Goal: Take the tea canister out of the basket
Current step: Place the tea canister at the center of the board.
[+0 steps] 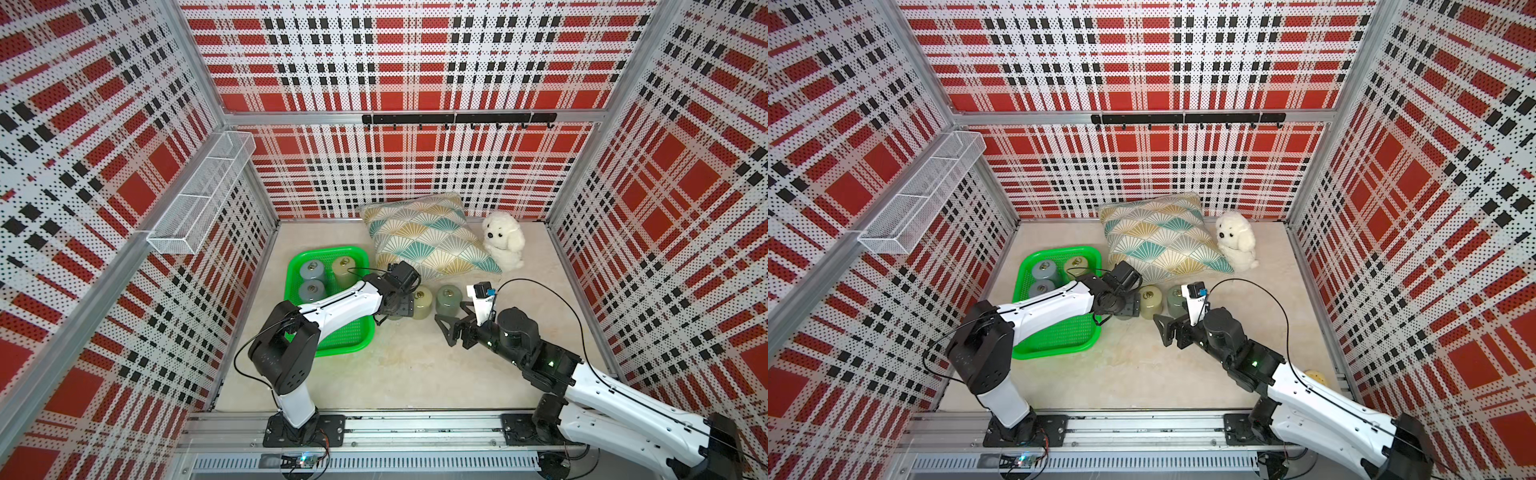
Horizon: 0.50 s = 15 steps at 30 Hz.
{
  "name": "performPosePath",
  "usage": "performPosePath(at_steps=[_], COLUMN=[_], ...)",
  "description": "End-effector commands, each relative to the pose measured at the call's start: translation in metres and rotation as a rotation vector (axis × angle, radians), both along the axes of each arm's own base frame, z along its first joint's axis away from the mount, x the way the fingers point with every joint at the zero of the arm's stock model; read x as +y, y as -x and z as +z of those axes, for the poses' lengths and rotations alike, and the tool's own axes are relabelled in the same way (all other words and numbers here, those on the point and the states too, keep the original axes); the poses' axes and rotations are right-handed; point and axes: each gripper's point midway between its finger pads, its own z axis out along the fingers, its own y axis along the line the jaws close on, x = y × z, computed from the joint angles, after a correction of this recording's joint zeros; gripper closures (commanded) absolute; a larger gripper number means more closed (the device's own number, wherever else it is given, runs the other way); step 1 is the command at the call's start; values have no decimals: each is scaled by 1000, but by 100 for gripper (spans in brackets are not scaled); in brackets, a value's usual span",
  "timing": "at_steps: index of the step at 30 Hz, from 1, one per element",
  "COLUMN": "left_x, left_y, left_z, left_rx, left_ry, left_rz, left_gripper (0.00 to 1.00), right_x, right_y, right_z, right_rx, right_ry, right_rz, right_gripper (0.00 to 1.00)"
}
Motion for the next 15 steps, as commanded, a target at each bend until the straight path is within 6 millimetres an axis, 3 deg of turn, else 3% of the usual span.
performPosePath(at_steps=[1, 15], left_x=[6, -7], left_y=[-21, -29], left_z=[6, -15], left_rx=[-52, -20], left_ry=[0, -19], left_rz=[25, -1], left_gripper=[32, 30], right_x=[1, 3], right_y=[-1, -2], right_z=[-1, -12], right_rx=[-11, 1], right_ry=[-5, 5], right_rz=[11, 18], right_gripper=[0, 0])
